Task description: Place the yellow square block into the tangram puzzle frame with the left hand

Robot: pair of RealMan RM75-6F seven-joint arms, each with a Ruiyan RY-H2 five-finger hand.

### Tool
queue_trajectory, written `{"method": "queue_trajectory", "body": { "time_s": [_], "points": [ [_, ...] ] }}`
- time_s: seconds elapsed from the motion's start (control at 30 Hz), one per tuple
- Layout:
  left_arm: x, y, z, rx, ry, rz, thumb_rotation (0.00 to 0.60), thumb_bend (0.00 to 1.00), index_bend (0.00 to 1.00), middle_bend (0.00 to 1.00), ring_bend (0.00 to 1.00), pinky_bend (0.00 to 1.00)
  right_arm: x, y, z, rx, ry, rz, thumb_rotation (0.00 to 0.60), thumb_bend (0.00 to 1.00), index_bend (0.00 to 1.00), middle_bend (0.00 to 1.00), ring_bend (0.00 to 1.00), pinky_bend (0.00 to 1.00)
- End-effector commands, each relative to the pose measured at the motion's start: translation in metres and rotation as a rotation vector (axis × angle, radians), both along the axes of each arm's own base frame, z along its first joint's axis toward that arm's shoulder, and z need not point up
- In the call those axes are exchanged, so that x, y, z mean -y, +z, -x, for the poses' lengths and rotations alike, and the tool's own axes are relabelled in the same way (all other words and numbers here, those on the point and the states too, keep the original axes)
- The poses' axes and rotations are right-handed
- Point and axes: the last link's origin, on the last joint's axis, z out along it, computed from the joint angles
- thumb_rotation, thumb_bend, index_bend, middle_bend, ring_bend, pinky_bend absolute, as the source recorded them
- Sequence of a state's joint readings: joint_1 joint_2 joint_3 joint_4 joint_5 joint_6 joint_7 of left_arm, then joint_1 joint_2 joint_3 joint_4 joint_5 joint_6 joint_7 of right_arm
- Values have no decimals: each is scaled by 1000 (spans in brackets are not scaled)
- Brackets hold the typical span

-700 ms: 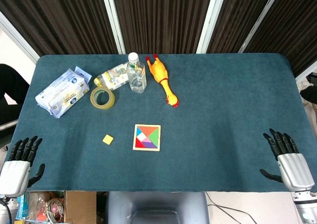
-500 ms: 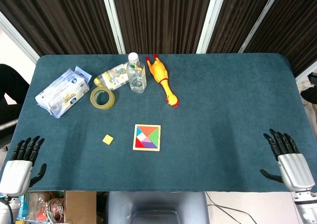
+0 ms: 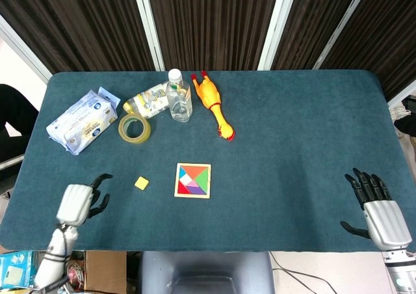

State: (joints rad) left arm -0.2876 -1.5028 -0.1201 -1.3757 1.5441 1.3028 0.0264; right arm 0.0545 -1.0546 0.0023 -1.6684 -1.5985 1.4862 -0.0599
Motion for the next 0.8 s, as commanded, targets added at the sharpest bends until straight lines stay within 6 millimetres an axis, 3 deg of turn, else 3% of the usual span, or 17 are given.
{"method": "queue_trajectory", "body": {
  "time_s": [0.03,0.33,0.5,0.8],
  "points": [
    [-39,-27,-8,-82,41,70,600,416,317,1000,1000,1000,0,1,1,2,-2,2,600,148,0,0,0,0],
    [-52,-50,-25,-198,2,231,600,409,259,1000,1000,1000,-1,3,2,3,-4,4,600,148,0,0,0,0],
    [-57,-57,-36,-227,-91,229,600,402,257,1000,1000,1000,-1,2,2,-3,-4,1,600,148,0,0,0,0],
    [-65,-64,-29,-362,-150,272,600,398,273,1000,1000,1000,-1,1,2,-7,-8,5,600,148,0,0,0,0]
  ]
}}
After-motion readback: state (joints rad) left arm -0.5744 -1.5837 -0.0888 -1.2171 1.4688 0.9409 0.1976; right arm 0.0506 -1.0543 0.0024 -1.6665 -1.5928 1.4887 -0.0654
